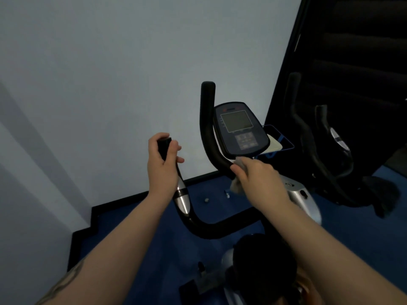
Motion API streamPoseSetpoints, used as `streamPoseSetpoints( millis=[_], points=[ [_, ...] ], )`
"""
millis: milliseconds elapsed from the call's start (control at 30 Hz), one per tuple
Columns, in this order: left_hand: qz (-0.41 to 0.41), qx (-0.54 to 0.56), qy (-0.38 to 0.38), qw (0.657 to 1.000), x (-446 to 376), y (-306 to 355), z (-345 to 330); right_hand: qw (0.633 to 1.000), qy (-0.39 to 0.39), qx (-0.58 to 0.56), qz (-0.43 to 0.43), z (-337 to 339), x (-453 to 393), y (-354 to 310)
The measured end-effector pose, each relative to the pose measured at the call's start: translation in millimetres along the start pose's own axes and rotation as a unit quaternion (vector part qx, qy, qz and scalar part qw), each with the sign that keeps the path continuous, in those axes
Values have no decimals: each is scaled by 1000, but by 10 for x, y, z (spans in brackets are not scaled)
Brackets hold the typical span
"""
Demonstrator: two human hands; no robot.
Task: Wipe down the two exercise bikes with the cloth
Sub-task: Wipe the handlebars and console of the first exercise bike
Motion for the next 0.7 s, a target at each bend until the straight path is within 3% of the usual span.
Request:
streamPoseSetpoints(
  millis=[67, 133, 267, 367, 500, 633, 700],
  points=[
    [-3, 17, -5, 1000, -10, -1, -4, 1000, 16, -7, 22, 101, -22, -131],
    [-3, 31, -14, 999, -20, -1, 2, 994, 41, -74, 65, 103, 0, -396],
    [-7, 27, -58, 998, -17, -13, 164, 974, 19, -215, 74, -113, -55, -890],
    [-23, 8, -96, 995, -57, -55, 317, 970, -60, -232, 47, -415, -69, -1155],
    [-47, -71, -114, 990, -80, -91, 370, 983, -141, -113, 10, -653, 106, -1051],
    [-24, -71, -111, 991, -37, -31, 328, 941, -327, -83, 27, -432, 244, -552],
    [2, -74, -96, 993, -8, 21, 287, 934, -346, -75, 48, -301, 228, -348]
  ],
)
Point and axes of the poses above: each hand's wrist, its own x-axis away from the middle knuckle, its own z-axis out of the back of the hand, y = z × x, the point moved 2 cm from there along -x, towards the middle knuckle, and after that the axes turned 10 degrees about -z, right-handed, at the moved point
